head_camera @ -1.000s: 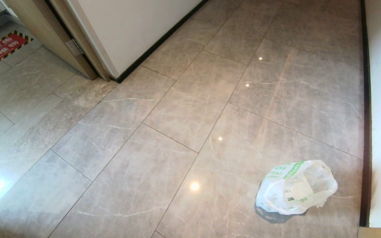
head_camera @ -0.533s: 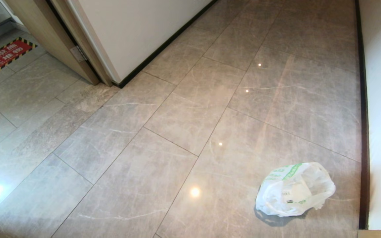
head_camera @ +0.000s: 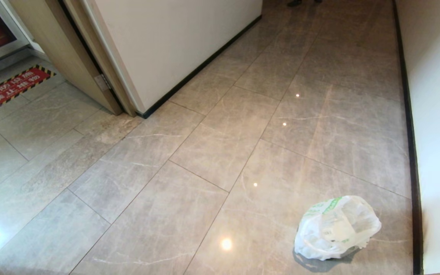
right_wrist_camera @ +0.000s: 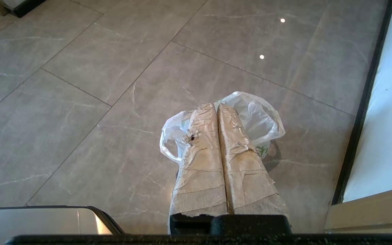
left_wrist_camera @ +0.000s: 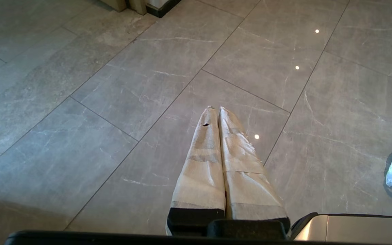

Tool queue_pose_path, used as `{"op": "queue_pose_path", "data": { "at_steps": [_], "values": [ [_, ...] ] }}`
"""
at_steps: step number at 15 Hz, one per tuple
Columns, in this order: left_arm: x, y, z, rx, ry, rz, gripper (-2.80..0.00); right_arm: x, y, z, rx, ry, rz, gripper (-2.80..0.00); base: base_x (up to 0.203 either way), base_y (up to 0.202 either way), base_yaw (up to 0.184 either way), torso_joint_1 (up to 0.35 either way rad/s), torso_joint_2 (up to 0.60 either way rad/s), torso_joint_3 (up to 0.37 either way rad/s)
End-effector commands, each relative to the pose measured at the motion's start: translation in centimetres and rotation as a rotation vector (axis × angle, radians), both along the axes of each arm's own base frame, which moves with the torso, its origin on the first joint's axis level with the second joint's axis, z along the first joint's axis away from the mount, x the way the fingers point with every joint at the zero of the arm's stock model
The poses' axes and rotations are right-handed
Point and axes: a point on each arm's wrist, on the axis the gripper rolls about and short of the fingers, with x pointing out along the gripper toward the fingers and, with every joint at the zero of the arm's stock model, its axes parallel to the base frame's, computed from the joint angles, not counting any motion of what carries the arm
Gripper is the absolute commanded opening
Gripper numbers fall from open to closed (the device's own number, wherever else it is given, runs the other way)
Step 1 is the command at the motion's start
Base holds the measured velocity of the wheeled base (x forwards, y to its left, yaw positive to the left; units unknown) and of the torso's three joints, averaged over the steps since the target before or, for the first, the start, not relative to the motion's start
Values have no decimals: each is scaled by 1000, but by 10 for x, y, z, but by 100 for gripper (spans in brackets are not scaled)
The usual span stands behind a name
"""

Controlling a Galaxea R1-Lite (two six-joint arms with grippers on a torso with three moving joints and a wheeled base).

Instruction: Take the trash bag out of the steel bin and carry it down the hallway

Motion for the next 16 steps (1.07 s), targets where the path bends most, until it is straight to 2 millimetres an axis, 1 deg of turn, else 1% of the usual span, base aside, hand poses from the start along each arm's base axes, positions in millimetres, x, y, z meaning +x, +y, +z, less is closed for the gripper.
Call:
{"op": "queue_pose_path", "data": {
  "at_steps": [1, 16],
  "values": [
    [0, 0, 0, -1, 0, 1, -280, 0, 0, 0, -1, 1, 1, -280, 0, 0, 0, -1, 2, 212],
    [0, 0, 0, -1, 0, 1, -280, 0, 0, 0, 1, 1, 1, -280, 0, 0, 0, 3, 1, 204]
  ]
}}
